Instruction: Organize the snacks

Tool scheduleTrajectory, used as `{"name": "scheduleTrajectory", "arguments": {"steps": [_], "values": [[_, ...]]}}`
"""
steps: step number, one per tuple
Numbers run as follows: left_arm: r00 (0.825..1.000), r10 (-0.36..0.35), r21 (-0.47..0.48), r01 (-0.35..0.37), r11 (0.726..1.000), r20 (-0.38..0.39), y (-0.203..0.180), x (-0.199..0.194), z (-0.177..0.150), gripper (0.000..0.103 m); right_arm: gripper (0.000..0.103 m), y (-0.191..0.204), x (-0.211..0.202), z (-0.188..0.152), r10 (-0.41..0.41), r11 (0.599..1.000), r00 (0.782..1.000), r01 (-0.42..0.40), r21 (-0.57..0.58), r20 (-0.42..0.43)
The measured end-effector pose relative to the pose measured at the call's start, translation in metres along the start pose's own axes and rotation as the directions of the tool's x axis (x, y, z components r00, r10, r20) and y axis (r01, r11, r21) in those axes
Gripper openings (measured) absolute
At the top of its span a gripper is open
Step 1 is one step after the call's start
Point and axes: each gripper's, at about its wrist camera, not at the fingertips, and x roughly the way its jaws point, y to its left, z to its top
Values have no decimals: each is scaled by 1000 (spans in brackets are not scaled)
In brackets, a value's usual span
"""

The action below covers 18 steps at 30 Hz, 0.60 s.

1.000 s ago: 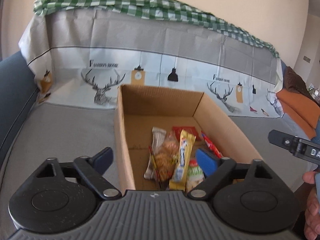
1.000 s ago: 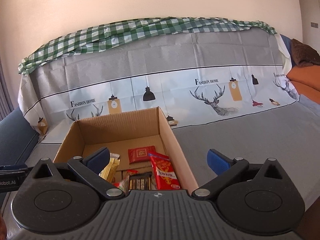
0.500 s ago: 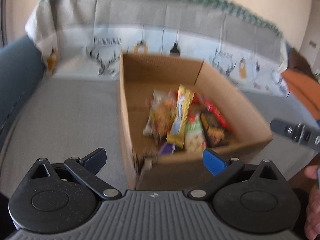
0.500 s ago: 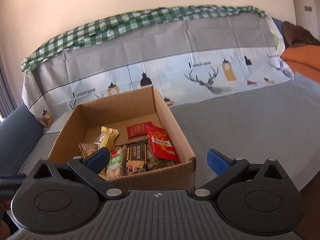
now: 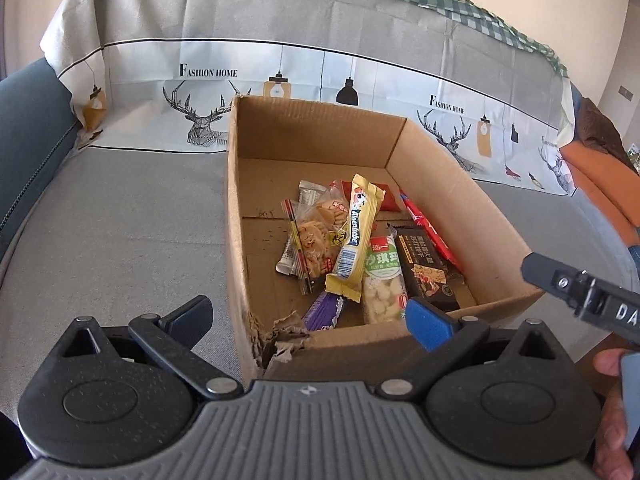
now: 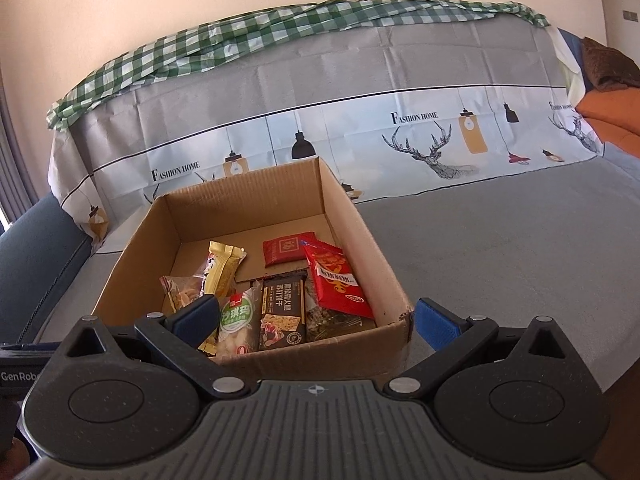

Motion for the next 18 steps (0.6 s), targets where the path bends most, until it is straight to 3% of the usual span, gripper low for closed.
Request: {"name": "scheduleTrajectory", "arguments": {"steps": [7, 18], "values": [[1000, 0, -2, 0, 1000, -4, 1, 5, 3, 102, 102, 12, 2, -1, 7, 998, 1000, -7, -67, 7], [1000, -8, -1, 8, 1000, 2, 2, 2, 2, 102, 102, 11, 0, -1, 9, 998, 1000, -8, -65, 14]]}}
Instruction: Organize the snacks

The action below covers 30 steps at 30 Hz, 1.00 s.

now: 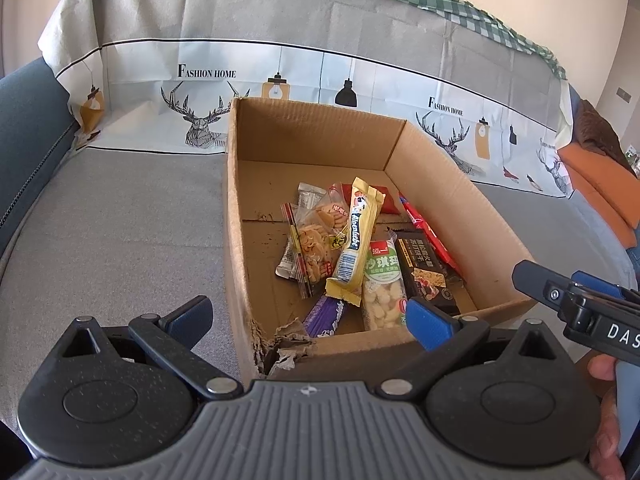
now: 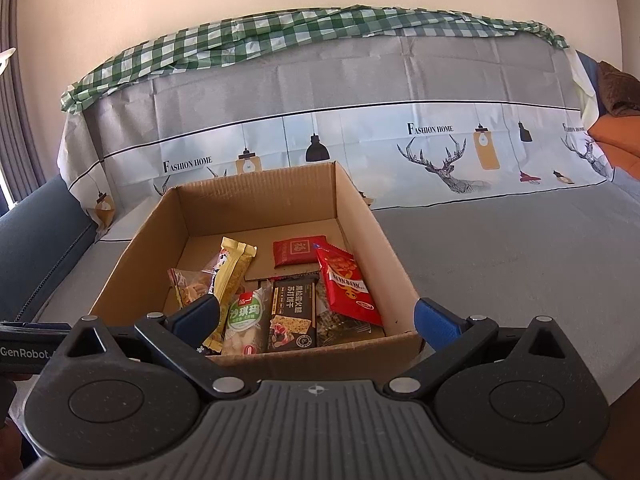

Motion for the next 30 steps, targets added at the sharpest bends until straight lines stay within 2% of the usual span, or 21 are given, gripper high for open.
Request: {"name": "scheduleTrajectory", "arguments": {"steps": [22, 30], "values": [[1000, -9, 21, 9, 1000, 1, -2, 1, -1, 103, 102, 1, -1, -1, 0, 1000, 1000, 0, -1, 2], [1000, -19, 36, 18, 999, 8, -4, 1, -3, 103, 102, -3, -5, 2, 17, 999, 999, -18, 35, 32]]}}
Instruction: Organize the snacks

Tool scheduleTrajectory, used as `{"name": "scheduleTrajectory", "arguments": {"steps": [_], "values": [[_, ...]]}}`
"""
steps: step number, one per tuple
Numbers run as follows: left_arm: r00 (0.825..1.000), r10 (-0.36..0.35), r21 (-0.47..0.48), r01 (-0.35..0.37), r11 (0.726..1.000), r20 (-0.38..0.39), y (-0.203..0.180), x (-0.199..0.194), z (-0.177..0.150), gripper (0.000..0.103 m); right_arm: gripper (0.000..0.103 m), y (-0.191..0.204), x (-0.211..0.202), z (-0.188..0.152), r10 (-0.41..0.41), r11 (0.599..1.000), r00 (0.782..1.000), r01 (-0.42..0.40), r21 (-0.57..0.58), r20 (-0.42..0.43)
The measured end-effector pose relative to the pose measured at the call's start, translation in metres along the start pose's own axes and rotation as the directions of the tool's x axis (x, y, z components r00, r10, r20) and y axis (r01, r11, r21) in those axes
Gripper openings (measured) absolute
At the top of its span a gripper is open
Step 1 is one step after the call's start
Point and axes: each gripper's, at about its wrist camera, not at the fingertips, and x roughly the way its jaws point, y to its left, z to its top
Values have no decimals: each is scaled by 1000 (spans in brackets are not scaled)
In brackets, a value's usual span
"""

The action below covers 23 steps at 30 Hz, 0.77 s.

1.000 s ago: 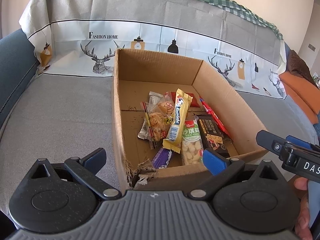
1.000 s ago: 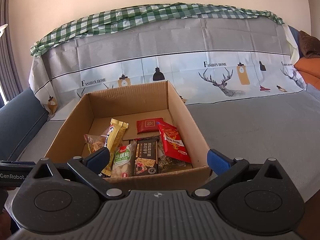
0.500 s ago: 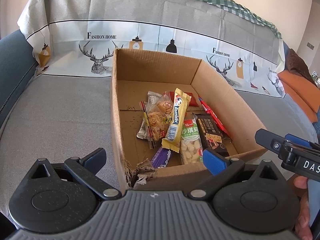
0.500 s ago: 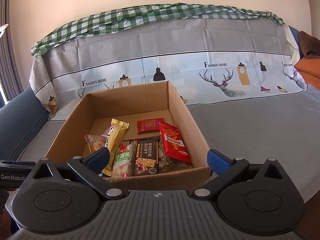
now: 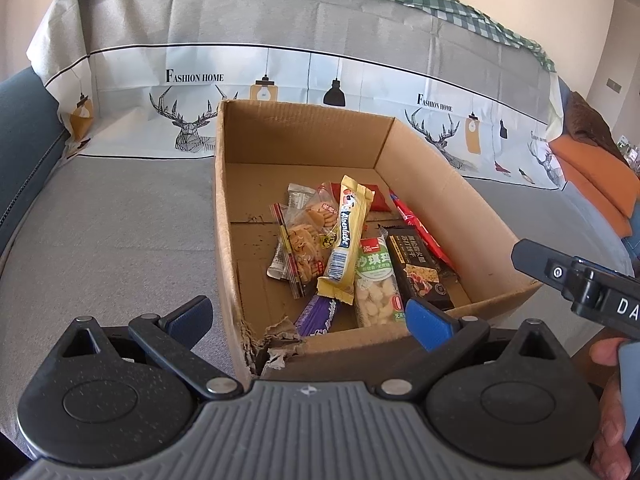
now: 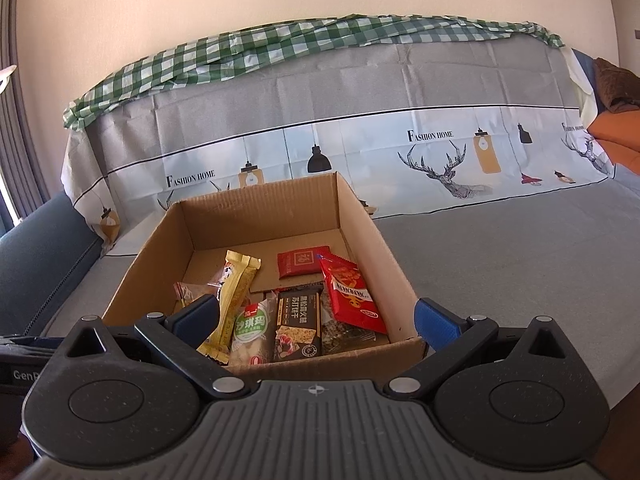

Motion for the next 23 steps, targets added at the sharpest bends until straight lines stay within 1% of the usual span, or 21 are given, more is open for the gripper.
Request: {"name": "scheduleTrajectory", "arguments": {"steps": [10, 14, 19, 23], "values": [[1000, -6, 2, 6, 1000, -14, -2, 6, 1, 103, 102, -2, 8, 1, 0, 1000, 1000, 0, -14, -4], [1000, -8, 3, 8, 1000, -16, -2, 8, 2, 103, 102, -5, 10, 2, 3, 1000, 1000, -3, -1, -3], [1000, -11, 8, 11, 1000, -12, -3, 9, 2, 103, 102, -10, 10, 1, 8, 1000, 1000, -8, 20, 8], [1000, -13, 18, 13, 1000, -3, -4, 11, 5, 103, 102, -13, 11, 2, -4, 1000, 1000, 3, 16, 23]]}}
